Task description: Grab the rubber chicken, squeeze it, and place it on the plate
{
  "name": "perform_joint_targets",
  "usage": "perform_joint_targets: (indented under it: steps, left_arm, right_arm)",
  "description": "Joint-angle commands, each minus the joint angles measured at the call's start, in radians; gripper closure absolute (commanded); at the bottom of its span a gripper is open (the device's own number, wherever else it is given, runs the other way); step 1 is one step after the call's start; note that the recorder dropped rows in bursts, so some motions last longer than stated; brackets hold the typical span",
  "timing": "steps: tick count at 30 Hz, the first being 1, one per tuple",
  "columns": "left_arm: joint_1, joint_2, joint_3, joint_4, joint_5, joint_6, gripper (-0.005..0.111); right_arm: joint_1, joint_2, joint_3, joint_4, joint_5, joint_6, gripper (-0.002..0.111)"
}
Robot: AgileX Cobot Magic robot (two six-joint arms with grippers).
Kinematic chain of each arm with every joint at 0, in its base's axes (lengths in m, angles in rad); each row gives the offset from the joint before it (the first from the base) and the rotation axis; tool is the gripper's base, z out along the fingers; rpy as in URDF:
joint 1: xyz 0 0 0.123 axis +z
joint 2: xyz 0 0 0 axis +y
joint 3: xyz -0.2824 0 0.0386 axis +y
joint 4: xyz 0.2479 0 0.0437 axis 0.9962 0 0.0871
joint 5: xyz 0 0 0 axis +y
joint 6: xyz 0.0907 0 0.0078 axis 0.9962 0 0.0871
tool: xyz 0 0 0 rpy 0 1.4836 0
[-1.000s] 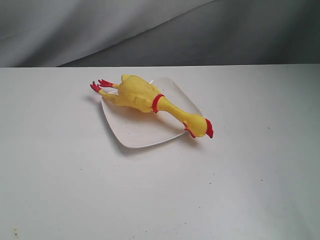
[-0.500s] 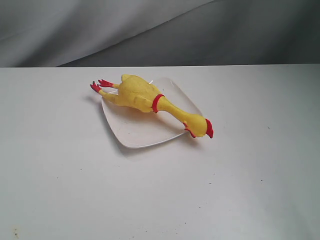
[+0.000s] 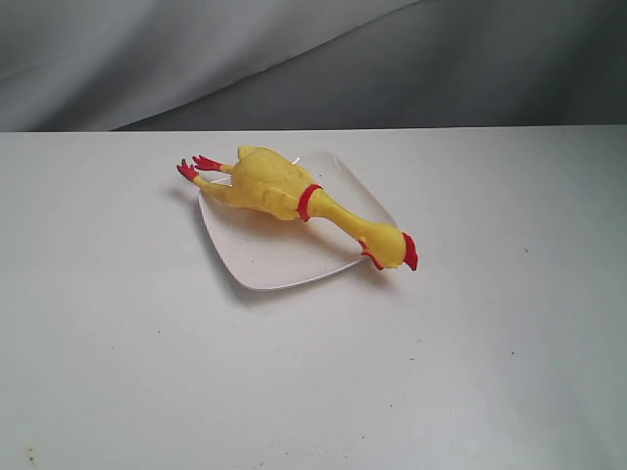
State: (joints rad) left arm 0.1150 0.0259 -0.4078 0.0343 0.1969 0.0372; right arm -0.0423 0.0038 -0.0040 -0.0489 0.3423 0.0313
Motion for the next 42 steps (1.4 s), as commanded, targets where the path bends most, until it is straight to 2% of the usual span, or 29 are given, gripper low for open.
perform_joint_targets:
  steps: [1,8,16,18,19,28,42]
  left_arm:
    - [0.003,-0.003,0.115,-0.025,-0.011,-0.018,0.106]
    - [0.003,-0.003,0.279,-0.025,-0.158,-0.067,0.106]
    - [0.003,-0.003,0.408,-0.026,-0.165,-0.067,0.106]
    - [0.003,-0.003,0.408,-0.034,-0.159,-0.068,0.106]
    - [0.003,-0.003,0.408,-0.052,-0.102,-0.068,0.106]
    - [0.003,-0.003,0.408,-0.054,0.080,-0.062,0.106]
    - [0.003,-0.003,0.408,-0.051,0.084,-0.064,0.106]
  right_arm:
    - [-0.007,-0.004,0.004,0.006,-0.001,0.000,0.108]
    - [-0.007,-0.004,0.004,0.006,-0.001,0.000,0.108]
    - [-0.007,-0.004,0.004,0.006,-0.001,0.000,0.108]
    - [-0.007,-0.004,0.004,0.006,-0.001,0.000,0.108]
    - [-0.007,-0.004,0.004,0.006,-0.001,0.000,0.108]
    - [-0.007,-0.004,0.004,0.006,-0.001,0.000,0.108]
    - [-0.007,-0.004,0.004,0.006,-0.001,0.002,0.108]
